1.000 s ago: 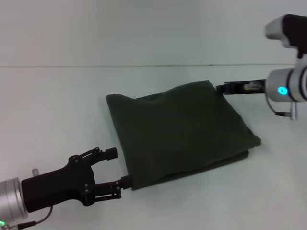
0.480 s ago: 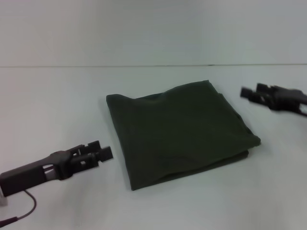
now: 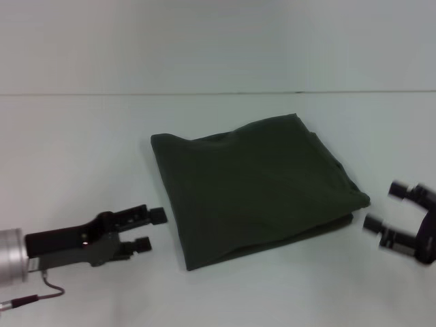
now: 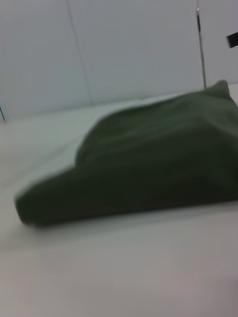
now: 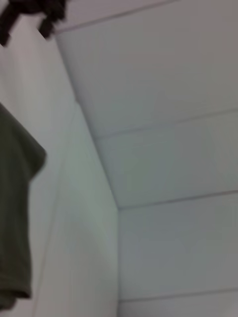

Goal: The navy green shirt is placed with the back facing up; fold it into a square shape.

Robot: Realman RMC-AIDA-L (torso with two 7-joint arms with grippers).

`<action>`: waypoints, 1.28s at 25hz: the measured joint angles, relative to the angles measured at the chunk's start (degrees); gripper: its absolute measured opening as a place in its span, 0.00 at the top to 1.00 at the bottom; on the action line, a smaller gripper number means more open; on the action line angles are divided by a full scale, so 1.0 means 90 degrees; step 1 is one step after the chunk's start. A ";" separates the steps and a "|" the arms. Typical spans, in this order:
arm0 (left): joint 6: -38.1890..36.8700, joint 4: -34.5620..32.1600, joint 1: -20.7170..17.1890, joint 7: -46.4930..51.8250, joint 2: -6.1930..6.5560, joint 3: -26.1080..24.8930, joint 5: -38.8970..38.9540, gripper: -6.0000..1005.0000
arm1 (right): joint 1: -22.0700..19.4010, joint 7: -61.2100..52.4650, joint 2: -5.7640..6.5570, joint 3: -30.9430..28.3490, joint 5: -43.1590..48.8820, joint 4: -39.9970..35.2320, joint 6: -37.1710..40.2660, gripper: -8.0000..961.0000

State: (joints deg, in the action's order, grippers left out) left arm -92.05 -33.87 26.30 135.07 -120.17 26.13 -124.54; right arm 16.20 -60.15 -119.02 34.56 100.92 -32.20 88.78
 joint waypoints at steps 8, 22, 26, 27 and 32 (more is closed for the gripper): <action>0.0581 0.0443 0.0394 0.0555 0.0032 0.0514 -0.0020 0.06 | -0.0010 0.0792 -0.0027 0.0001 0.0954 0.0044 0.0503 0.04; 0.1737 0.0807 0.0778 0.1026 -0.0020 0.0518 -0.0004 0.06 | -0.0120 0.1050 -0.0006 -0.0257 0.1092 0.0017 0.0705 0.03; 0.1896 0.0822 0.0871 0.1059 -0.0093 0.0542 -0.0009 0.06 | -0.0121 0.1051 -0.0007 -0.0296 0.1092 0.0030 0.0743 0.03; 0.1937 0.0825 0.0888 0.1077 -0.0105 0.0559 -0.0010 0.07 | -0.0121 0.1052 -0.0007 -0.0295 0.1092 0.0034 0.0745 0.03; 0.2127 0.0832 0.0990 0.1170 -0.0159 0.0636 -0.0013 0.07 | -0.0120 0.1054 -0.0015 -0.0295 0.1091 0.0046 0.0753 0.03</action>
State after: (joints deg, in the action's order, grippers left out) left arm -72.91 -26.38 35.22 145.61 -121.60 31.86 -124.65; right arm 15.12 -50.66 -119.16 31.90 110.74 -31.78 95.56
